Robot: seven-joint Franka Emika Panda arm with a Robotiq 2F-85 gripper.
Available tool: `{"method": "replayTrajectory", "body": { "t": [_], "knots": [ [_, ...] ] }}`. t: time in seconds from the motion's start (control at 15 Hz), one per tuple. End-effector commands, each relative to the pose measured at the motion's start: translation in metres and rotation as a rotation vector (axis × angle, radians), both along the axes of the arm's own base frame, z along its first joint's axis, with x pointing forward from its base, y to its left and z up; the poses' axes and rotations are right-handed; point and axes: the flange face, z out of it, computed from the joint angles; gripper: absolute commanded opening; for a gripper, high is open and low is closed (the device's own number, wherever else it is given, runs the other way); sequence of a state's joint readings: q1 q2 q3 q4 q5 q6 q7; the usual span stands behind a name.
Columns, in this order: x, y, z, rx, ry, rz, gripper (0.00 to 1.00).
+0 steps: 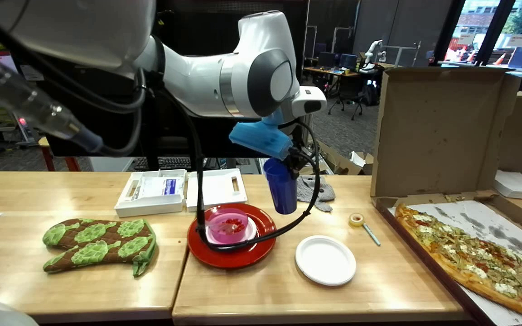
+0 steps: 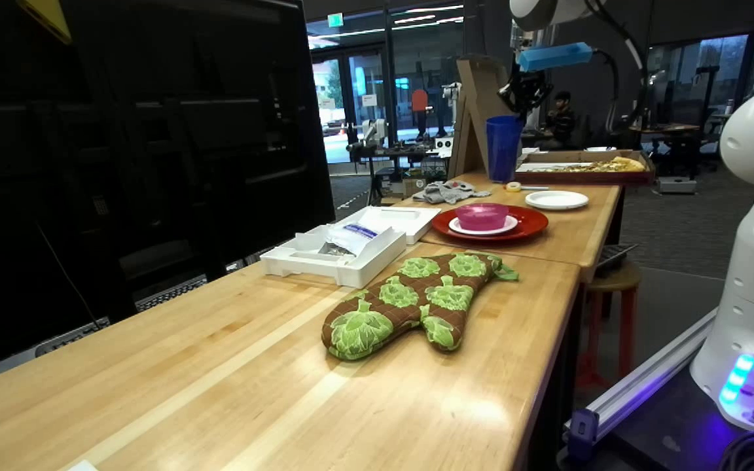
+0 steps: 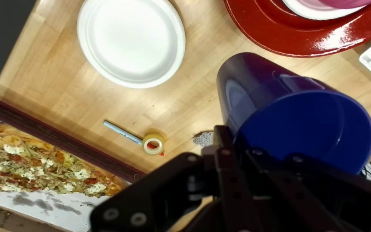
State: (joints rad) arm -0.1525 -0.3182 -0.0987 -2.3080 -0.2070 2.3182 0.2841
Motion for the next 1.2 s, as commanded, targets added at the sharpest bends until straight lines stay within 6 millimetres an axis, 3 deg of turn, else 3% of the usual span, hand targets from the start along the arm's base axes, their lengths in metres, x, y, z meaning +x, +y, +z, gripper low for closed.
{"method": "replayTrajectory", "body": {
  "t": [0.0, 1.13],
  "knots": [
    [0.005, -0.014, 0.007, 0.035, 0.007, 0.007, 0.01],
    [0.039, -0.057, -0.007, 0.126, 0.084, -0.034, 0.01]
  ]
}}
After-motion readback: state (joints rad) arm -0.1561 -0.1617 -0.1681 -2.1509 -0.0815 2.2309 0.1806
